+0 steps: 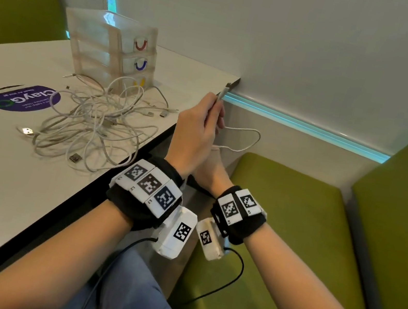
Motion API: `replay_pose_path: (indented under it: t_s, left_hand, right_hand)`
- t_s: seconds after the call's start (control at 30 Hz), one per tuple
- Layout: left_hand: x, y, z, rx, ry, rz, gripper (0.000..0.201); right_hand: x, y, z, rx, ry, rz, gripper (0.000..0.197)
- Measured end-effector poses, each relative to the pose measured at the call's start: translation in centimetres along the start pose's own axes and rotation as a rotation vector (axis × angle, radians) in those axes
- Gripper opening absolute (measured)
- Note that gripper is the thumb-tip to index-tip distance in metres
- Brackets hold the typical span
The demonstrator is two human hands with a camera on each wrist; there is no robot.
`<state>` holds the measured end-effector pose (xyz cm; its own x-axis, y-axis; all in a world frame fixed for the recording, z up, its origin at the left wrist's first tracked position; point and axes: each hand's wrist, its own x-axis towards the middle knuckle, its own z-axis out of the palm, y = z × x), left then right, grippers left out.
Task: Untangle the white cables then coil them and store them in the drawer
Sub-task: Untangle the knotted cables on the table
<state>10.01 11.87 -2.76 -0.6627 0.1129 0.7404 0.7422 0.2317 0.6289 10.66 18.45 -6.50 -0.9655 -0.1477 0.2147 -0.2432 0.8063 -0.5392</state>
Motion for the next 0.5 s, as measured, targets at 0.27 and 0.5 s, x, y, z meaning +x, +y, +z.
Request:
replay_pose_path:
  t_s: [0.27,0.5]
  left_hand:
    - [0.1,0.1,-1.2,0.023,0.008,-0.053,0.018]
    - [-3.9,-1.1,-0.6,0.001,-0.065,-0.119,0.021]
  right_hand:
    - [-4.8,5.2,4.0,-0.06,-0.645,0.075,0.034]
    - [-2.7,5.0,-1.7,0.473,-0.13,-0.005,0.048]
